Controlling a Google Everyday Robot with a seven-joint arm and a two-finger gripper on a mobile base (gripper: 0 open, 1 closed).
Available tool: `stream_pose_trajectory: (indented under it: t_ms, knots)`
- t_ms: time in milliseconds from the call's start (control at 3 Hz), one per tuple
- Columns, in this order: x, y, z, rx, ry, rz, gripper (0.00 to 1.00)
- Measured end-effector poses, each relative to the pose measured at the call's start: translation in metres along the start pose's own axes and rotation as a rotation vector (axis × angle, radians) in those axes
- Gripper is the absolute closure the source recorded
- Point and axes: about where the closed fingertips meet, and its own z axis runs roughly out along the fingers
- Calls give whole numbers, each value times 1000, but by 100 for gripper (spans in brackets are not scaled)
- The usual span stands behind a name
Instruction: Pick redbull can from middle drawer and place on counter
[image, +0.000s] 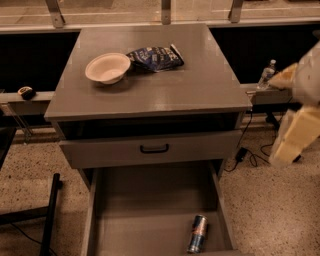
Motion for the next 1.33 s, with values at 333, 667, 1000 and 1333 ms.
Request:
stream_pose_trajectory:
  t_ms: [333, 667, 1000, 1333]
  knots:
    - [61, 40, 87, -65, -92, 161, 0]
    - [92, 63, 129, -134, -83, 225, 0]
    - [87, 58, 138, -114, -10, 189, 0]
    - [101, 56, 214, -89, 69, -39, 0]
